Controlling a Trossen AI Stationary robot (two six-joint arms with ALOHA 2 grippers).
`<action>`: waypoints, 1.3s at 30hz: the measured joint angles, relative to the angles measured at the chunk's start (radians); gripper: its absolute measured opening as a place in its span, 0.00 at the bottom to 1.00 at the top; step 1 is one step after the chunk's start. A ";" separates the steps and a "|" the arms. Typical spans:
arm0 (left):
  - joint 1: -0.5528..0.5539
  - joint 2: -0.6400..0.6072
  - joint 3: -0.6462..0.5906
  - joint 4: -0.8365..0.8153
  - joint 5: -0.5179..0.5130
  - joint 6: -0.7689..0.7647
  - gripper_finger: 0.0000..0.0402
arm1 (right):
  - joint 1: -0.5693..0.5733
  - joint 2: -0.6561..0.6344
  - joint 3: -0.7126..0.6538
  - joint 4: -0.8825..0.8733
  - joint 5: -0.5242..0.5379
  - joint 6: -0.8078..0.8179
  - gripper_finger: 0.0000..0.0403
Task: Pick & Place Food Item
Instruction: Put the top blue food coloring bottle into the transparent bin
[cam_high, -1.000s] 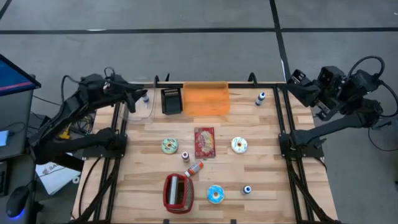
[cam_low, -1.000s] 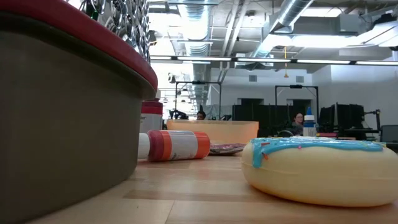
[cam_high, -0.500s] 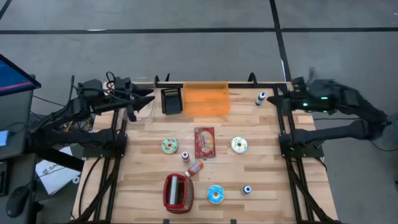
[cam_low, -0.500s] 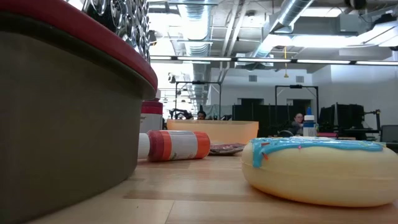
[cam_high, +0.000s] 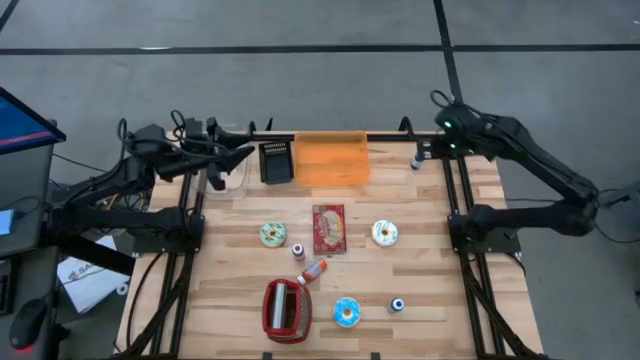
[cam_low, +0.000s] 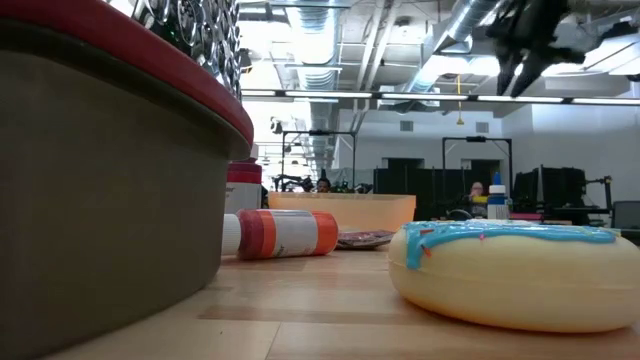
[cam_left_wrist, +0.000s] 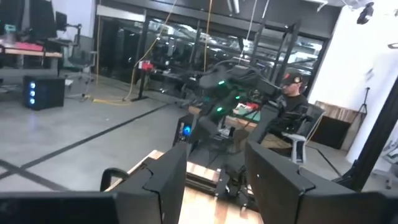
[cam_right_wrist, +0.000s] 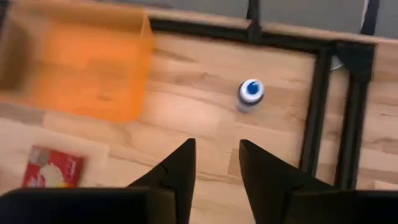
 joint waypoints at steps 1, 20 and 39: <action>-0.005 0.000 0.001 0.004 0.000 0.008 0.40 | -0.021 0.023 0.000 0.006 -0.013 -0.024 0.32; -0.101 0.006 0.012 0.001 -0.002 0.016 0.40 | -0.219 0.352 -0.006 0.107 -0.008 -0.131 0.59; -0.112 0.006 0.012 0.046 -0.002 0.042 0.40 | -0.291 0.389 -0.187 0.281 -0.062 -0.076 0.59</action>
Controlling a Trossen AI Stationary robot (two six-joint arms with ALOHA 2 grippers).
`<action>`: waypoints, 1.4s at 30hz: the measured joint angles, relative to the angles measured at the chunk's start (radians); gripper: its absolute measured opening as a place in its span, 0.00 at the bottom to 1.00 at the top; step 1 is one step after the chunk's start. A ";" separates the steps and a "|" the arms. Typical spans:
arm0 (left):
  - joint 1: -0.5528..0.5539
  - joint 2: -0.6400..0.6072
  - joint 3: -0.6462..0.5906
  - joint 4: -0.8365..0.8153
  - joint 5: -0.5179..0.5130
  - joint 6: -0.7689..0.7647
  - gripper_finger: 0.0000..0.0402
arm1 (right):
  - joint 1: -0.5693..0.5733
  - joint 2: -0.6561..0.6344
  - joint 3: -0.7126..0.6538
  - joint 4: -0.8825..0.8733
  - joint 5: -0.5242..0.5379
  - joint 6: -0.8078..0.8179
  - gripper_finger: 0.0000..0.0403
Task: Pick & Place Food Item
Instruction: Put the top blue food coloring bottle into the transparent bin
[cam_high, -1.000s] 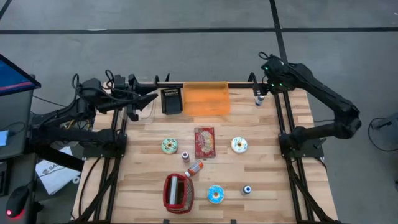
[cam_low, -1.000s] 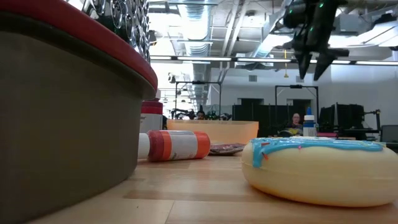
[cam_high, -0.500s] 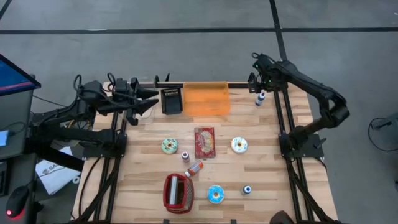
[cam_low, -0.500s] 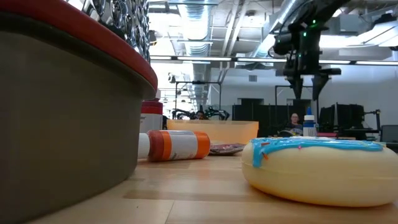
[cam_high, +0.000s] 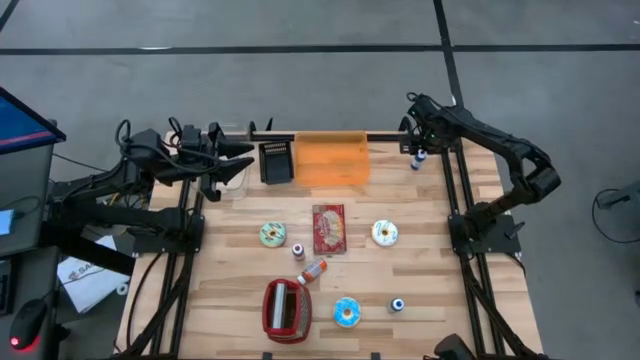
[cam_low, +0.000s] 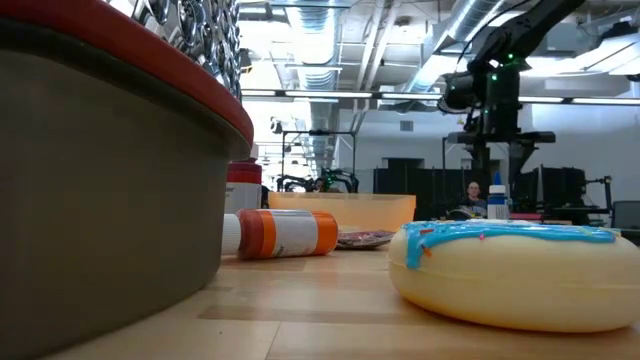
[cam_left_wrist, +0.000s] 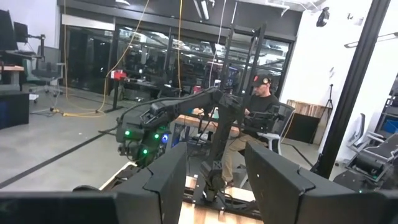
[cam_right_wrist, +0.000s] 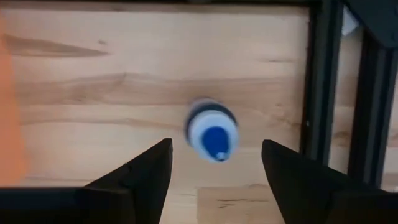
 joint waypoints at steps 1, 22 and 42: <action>0.000 0.000 0.000 0.000 0.000 0.000 0.40 | -0.003 0.003 -0.006 -0.001 0.001 0.000 0.59; 0.000 0.000 0.000 0.000 0.000 -0.008 0.40 | -0.030 0.031 -0.012 0.039 -0.001 -0.053 0.39; -0.009 -0.002 0.018 -0.078 0.026 0.038 0.40 | 0.017 -0.005 -0.011 0.041 -0.125 -0.079 0.28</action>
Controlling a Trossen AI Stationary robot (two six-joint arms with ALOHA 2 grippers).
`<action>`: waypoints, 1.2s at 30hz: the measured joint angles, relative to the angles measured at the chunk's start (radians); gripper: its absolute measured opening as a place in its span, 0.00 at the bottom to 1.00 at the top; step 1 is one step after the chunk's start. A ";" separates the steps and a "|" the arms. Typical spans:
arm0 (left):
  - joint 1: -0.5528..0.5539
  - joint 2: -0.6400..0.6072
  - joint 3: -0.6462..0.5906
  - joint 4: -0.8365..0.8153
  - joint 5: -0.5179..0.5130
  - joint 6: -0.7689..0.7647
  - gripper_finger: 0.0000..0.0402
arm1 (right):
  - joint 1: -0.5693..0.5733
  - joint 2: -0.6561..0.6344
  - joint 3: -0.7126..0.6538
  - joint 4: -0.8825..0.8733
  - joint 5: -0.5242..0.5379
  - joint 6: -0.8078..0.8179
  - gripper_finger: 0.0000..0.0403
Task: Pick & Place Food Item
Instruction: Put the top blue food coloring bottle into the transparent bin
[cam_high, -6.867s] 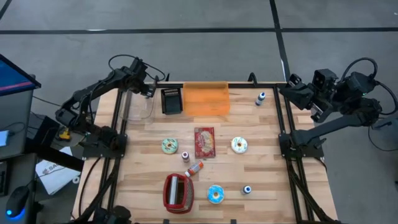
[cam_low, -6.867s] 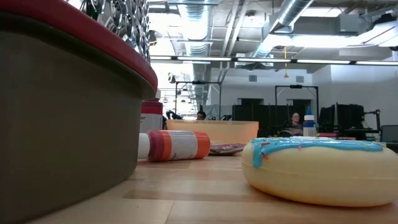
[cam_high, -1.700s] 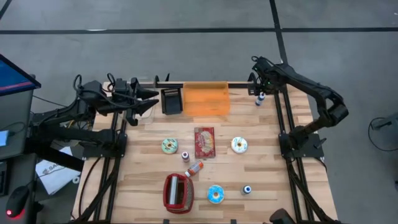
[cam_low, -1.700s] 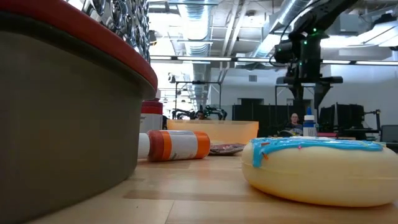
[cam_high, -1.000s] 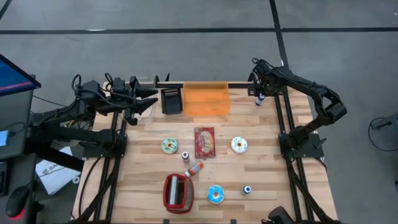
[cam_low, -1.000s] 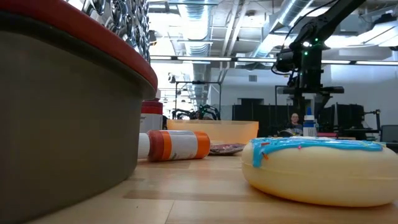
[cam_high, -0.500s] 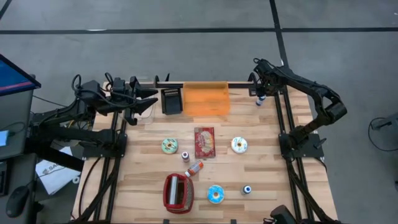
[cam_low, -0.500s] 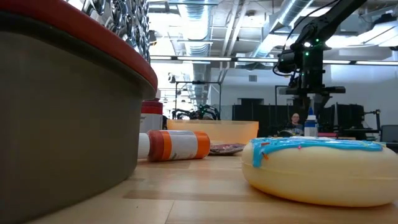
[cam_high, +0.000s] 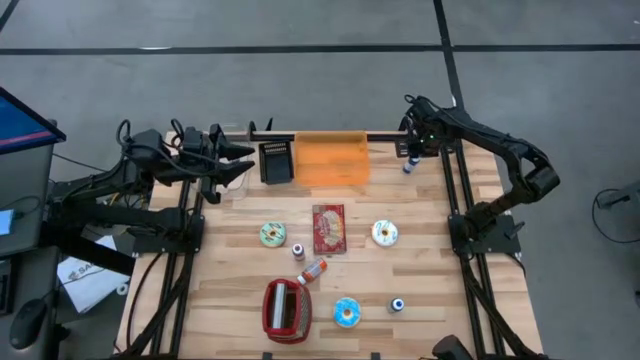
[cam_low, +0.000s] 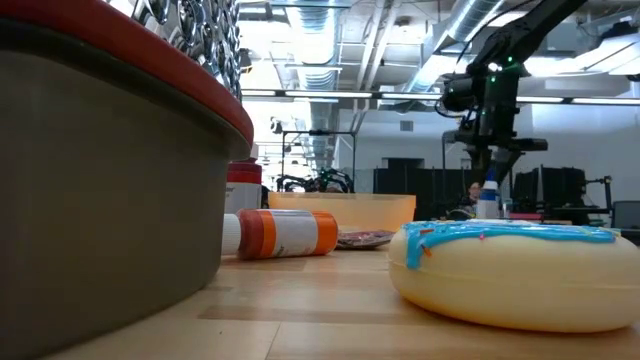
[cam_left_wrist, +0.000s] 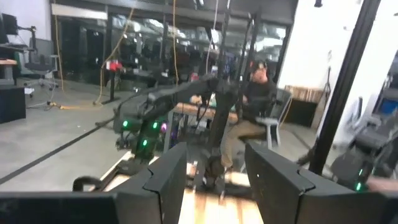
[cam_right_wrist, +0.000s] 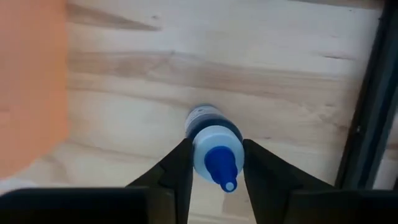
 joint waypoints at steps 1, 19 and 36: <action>-0.009 0.005 0.019 -0.030 0.000 0.014 0.40 | 0.010 -0.013 0.000 -0.006 -0.004 0.000 0.28; -0.148 0.400 0.453 -0.430 -0.176 0.245 0.40 | 0.406 -0.369 0.225 -0.227 -0.022 0.236 0.28; -0.147 0.525 0.499 -0.387 -0.175 0.200 0.56 | 0.828 -0.067 0.826 -0.293 0.020 0.275 0.28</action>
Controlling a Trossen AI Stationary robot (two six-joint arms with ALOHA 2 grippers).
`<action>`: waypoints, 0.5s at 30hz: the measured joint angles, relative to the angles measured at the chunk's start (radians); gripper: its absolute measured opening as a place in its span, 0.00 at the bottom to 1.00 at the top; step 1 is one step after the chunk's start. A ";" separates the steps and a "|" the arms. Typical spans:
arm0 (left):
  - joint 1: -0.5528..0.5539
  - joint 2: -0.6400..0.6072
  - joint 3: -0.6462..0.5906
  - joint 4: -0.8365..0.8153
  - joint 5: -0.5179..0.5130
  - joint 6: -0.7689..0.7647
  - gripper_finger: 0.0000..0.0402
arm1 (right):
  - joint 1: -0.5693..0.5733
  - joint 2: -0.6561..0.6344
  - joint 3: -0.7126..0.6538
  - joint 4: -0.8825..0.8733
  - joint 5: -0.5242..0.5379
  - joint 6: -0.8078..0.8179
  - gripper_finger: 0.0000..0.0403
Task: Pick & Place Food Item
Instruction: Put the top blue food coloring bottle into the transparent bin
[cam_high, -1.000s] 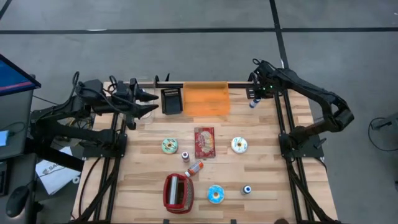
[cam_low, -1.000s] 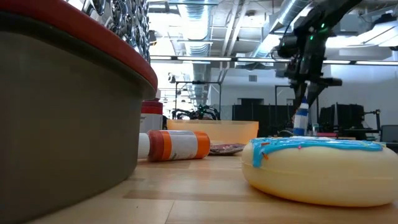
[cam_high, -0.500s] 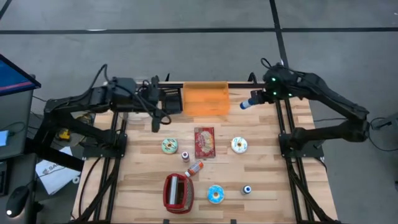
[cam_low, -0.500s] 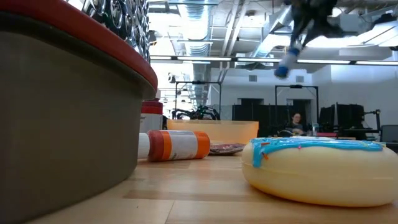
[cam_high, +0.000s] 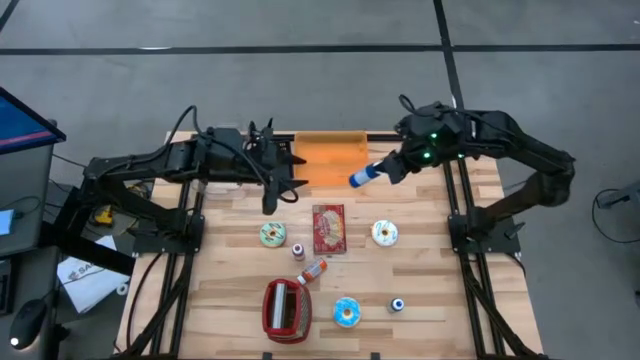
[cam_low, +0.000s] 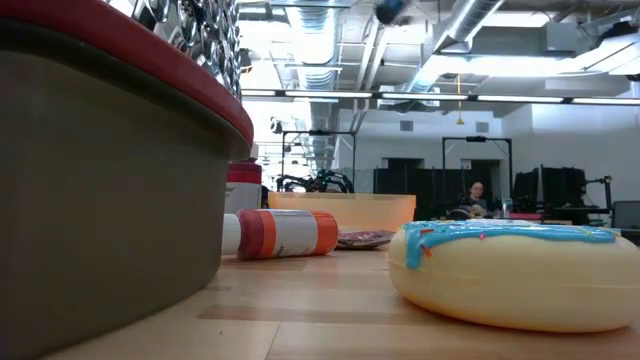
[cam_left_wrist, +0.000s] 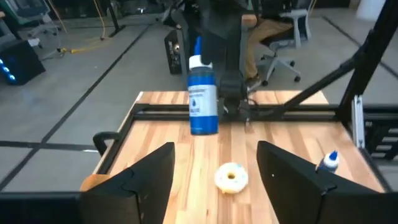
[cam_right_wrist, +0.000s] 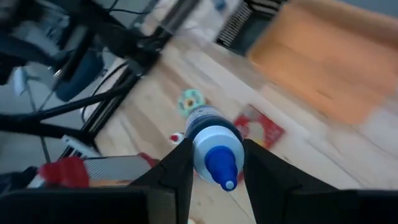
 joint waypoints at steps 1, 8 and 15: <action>0.000 0.003 0.000 0.023 0.000 -0.006 0.57 | 0.015 0.024 0.041 -0.004 0.002 -0.012 0.28; 0.000 0.004 0.001 0.099 0.000 -0.078 0.61 | 0.081 0.180 0.337 -0.066 0.024 -0.102 0.28; 0.000 -0.002 -0.043 0.255 0.006 -0.166 0.62 | 0.133 0.221 0.458 0.001 0.087 -0.160 0.28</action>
